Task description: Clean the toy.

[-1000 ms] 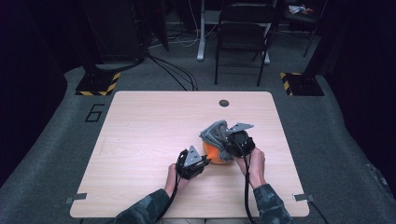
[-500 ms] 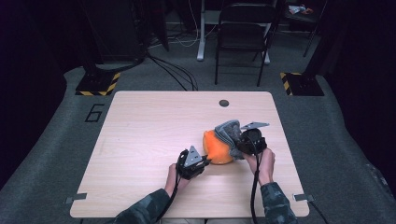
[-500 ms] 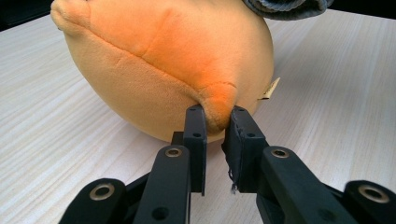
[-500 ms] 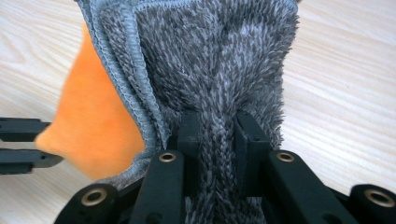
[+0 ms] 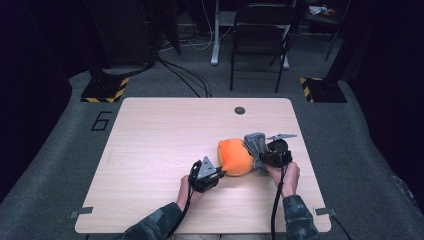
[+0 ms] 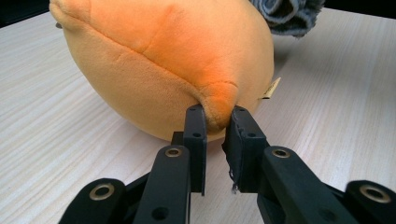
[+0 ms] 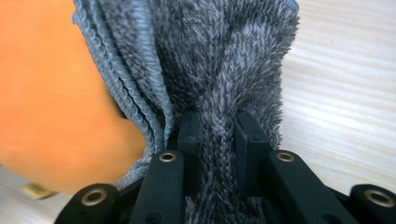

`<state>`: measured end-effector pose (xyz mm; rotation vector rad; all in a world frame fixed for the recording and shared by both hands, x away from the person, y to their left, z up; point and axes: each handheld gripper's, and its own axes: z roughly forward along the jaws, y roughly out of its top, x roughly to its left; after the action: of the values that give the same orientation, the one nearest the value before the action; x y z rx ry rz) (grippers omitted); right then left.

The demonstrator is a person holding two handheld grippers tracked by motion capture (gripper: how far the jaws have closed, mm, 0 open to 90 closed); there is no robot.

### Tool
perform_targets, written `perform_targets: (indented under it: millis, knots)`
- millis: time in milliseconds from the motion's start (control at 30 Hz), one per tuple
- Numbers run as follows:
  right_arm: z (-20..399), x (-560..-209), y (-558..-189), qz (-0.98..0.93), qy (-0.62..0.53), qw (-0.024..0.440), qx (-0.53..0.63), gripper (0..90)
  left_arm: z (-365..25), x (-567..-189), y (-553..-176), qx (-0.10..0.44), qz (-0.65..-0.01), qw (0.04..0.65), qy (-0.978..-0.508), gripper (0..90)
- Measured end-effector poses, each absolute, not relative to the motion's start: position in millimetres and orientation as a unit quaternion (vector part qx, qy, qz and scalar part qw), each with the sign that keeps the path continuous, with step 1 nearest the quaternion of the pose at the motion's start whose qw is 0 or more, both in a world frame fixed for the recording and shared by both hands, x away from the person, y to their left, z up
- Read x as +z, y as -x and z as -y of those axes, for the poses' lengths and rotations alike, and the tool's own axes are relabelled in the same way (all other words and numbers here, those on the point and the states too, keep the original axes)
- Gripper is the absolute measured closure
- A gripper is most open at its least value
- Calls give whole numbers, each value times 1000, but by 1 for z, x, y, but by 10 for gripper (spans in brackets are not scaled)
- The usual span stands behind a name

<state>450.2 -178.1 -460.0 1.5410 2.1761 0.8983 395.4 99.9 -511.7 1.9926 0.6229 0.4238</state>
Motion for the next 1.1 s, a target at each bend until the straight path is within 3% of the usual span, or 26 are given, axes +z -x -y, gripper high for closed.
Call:
perform_targets:
  millis: [233, 400, 567, 633, 900, 1100]
  knots:
    - [189, -480, -454, -763, -564, 166, 271, 754, -101, -512, -397, 174, -257, 483, -819, 783]
    - [195, -456, -450, -749, -556, 173, 317, 753, -102, -512, -397, 175, -258, 480, -820, 780]
    - [170, -422, -438, -767, -503, 190, 350, 752, -100, -512, -396, 177, -257, 483, -818, 780]
    - [142, -407, -429, -782, -470, 186, 363, 752, -100, -512, -396, 178, -257, 483, -818, 780]
    - [86, -412, -418, -828, -405, 191, 338, 751, -98, -511, -394, 187, -251, 478, -821, 784]
    - [81, -422, -421, -834, -399, 199, 325, 752, -100, -512, -395, 188, -250, 475, -823, 789]
